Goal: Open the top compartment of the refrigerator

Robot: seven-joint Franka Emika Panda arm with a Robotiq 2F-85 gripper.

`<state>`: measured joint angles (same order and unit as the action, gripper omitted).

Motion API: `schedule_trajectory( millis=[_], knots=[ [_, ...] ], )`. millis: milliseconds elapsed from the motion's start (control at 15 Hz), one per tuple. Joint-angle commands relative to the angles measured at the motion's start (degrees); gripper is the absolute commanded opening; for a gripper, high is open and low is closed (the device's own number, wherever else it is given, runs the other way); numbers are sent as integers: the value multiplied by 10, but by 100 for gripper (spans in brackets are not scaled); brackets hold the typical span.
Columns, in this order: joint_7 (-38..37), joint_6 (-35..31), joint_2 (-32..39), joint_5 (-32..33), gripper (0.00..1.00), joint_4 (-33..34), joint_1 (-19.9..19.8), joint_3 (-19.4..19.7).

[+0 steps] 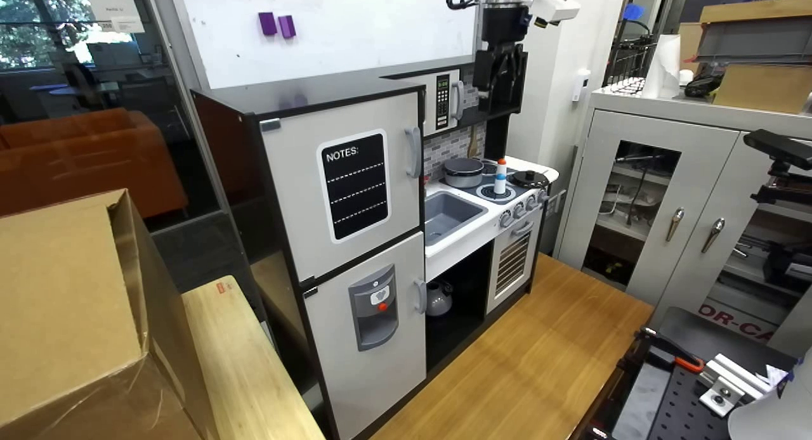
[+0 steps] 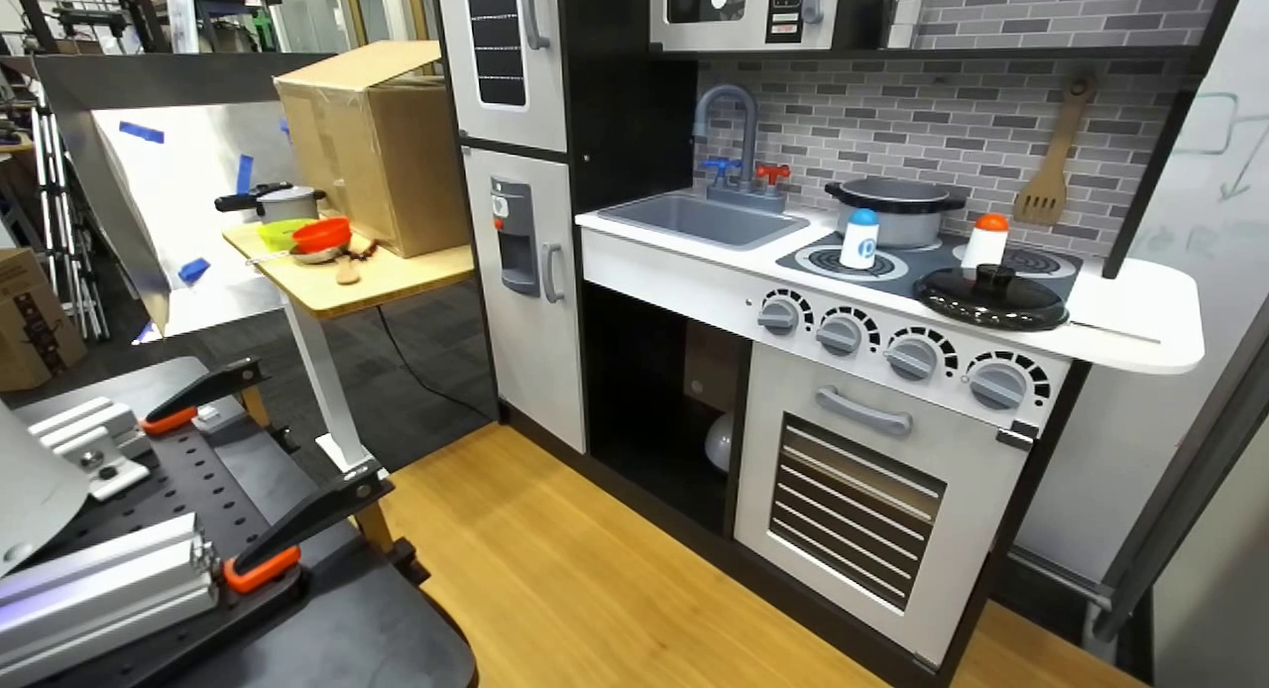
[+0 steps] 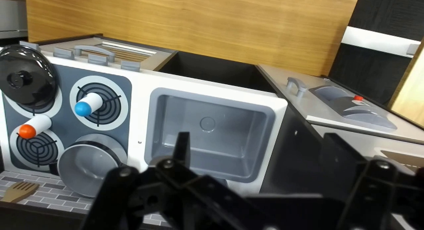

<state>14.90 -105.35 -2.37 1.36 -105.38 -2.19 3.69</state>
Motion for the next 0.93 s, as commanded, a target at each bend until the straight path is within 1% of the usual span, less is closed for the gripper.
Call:
schedule_trajectory(
  millis=[0,200,333,467,733,867],
  knots=[
    [0,-22,-59,-1,100,-58,-3,0],
    [0,-19,-110,-11,100,-104,-1,5],
    [22,-3,-142,-48,100,-132,5,12],
    [25,-3,-171,-60,100,-159,6,15],
    [19,0,-218,-50,100,-203,4,18],
    [21,13,-231,-44,100,-213,5,21]
  ],
)
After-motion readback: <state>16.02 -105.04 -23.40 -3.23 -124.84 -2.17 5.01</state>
